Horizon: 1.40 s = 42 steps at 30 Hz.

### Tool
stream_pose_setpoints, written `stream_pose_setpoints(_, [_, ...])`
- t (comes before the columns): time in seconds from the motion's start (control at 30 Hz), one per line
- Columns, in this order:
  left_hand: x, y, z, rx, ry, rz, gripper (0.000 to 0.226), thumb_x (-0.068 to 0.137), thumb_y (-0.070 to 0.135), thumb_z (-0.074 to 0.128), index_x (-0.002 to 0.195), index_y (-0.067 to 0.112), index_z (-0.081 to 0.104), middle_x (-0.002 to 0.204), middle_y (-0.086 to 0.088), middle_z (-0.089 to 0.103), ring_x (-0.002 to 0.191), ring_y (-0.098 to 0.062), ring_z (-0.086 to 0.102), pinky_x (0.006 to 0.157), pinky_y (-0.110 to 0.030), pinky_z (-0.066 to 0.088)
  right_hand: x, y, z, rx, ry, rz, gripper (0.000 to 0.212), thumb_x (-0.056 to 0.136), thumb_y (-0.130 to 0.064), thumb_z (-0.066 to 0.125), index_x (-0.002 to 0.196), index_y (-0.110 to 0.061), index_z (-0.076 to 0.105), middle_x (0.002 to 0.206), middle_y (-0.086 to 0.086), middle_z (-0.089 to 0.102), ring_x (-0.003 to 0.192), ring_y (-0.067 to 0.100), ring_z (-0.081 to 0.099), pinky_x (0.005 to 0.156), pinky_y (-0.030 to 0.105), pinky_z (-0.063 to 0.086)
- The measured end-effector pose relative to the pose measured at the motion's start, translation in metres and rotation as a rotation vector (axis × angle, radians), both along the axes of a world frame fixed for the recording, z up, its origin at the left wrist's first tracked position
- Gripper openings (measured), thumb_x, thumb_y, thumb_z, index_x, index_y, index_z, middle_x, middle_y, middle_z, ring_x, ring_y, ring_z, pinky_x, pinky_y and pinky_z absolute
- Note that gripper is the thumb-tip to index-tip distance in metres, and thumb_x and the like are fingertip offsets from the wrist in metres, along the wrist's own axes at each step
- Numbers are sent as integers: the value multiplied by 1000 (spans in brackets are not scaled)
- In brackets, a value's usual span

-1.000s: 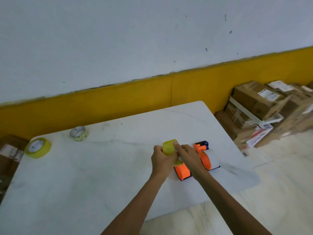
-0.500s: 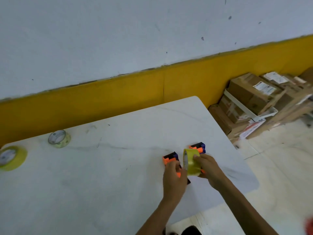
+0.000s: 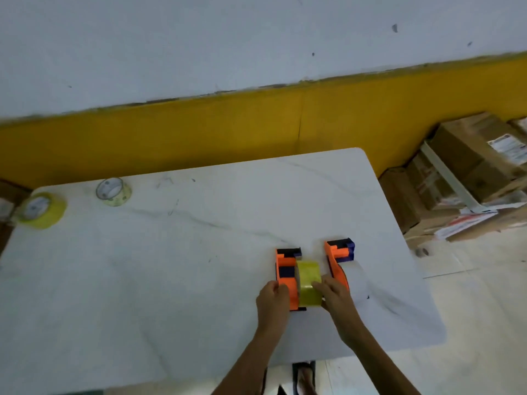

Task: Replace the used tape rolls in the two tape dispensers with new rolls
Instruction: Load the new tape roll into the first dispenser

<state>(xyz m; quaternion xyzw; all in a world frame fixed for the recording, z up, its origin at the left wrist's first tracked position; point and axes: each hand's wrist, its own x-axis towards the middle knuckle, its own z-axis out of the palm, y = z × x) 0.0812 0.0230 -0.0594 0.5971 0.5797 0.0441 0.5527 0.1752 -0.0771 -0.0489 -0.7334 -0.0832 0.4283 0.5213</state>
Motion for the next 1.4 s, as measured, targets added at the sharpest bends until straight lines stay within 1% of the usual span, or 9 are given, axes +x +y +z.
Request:
stream_pose_setpoints(0.13, [7,-3,5,19,51,92,20,85,8,46,69,11,56,64,-1,52,62,-19,44,53,-31,32,3,-3,-5,-16,-57,85,30,88,-34,52,62,-23,44,68,7,40,68,21,41,66,37,35])
stream_pose_setpoints(0.37, [17,8,21,-36,4,229,19,86,14,46,72,15,59,68,-1,51,66,-20,43,59,-29,34,11,-4,-11,2,-94,137,32,82,-40,53,62,-21,38,68,9,34,66,19,37,67,35,32])
stream_pose_setpoints(0.47, [23,15,32,-67,-44,279,17,87,14,46,91,19,62,87,-2,61,77,-21,53,66,-28,42,17,-6,-20,17,-99,132,31,88,-30,56,64,-19,40,70,10,35,68,21,39,67,36,32])
stream_pose_setpoints(0.57, [26,21,38,-64,-40,289,18,89,16,47,97,21,62,100,-3,62,86,-22,57,66,-28,45,20,-3,-22,18,-68,130,30,78,-43,57,66,-19,43,71,10,39,69,21,43,69,36,35])
stream_pose_setpoints(0.73, [27,22,35,-54,-24,265,21,89,15,44,75,19,60,79,-3,57,67,-17,48,56,-26,38,22,4,-26,20,-73,105,33,69,-52,55,62,-21,44,71,11,42,71,22,46,71,37,38])
stream_pose_setpoints(0.87, [26,19,32,-59,-29,286,25,90,15,44,72,22,60,81,-5,61,69,-20,50,60,-28,40,20,8,-29,-5,-114,139,33,79,-45,56,57,-24,44,66,8,44,70,26,51,71,43,49])
stream_pose_setpoints(1.0, [27,12,25,-105,-28,295,24,91,17,42,72,20,57,83,-8,60,70,-20,53,60,-28,44,10,13,-26,18,-123,191,31,72,-50,54,53,-29,41,59,-1,38,64,22,43,67,35,43])
stream_pose_setpoints(1.2, [19,6,17,-124,5,238,17,90,24,51,97,15,63,93,-2,62,76,-11,54,58,-22,41,4,17,-33,-56,-156,275,32,86,-21,66,65,-10,44,62,4,42,60,17,45,55,20,43])
stream_pose_setpoints(1.4, [12,1,6,-131,-12,128,14,90,26,53,82,16,59,80,-1,59,69,-11,53,61,-22,43,13,19,-28,-141,-224,126,31,91,-34,57,75,-9,52,74,22,57,72,38,62,72,54,58])
